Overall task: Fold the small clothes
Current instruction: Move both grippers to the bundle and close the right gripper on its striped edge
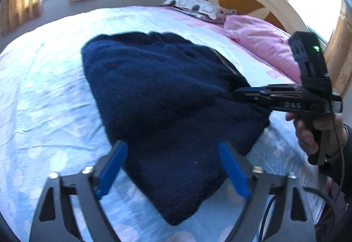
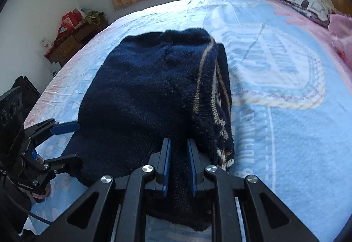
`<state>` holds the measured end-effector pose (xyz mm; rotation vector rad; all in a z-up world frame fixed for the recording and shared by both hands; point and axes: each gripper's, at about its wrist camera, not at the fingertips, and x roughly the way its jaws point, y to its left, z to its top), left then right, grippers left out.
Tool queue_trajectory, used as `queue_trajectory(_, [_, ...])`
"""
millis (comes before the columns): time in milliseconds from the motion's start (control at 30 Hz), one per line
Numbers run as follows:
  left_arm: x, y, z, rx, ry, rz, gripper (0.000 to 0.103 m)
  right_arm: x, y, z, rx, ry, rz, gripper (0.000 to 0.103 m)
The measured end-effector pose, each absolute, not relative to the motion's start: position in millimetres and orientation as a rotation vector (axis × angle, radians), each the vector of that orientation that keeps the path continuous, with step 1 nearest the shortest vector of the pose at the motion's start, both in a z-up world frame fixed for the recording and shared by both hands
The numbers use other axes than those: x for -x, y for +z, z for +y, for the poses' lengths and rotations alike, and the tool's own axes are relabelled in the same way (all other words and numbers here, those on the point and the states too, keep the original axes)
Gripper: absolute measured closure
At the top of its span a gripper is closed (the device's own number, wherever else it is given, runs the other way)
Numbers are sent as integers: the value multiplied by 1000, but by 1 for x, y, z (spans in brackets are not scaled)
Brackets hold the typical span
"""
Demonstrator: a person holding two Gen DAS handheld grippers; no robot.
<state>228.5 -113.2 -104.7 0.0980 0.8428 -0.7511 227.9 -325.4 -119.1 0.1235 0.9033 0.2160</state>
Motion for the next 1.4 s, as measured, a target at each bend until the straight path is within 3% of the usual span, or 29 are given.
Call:
queue_trajectory(67, [-232,-100,-106,-62,-731,816,3,-227,-104,-320,-96,228,865,48])
queue_trajectory(100, [-235,-98,-103,-48,-721,809,1,-227,-95,-317,-86,233,844,45])
queue_trajectory(333, [-260,-105,-93,-20,-603,846,1,-279,-63,-281,-9,261,797,45])
queue_trajectory(600, [-316,-93,-104,-69,-472,813,1,-362,-114,-292,22,88,972,46])
queue_trajectory(700, [-332,-115,-118,-159,-431,857,0,-364,-122,-306,-22,69,979,45])
queue_trajectory(867, [-339,-130,-108,-17,-470,882,0,-366,-132,-330,-109,97,980,38])
queue_trajectory(1233, [-296,-105,-87,12,-488,880,0,-339,-103,-361,-282,137,882,37])
queue_trajectory(1400, [-287,-111,-98,12,-517,919,0,-342,-111,-389,-290,97,922,37])
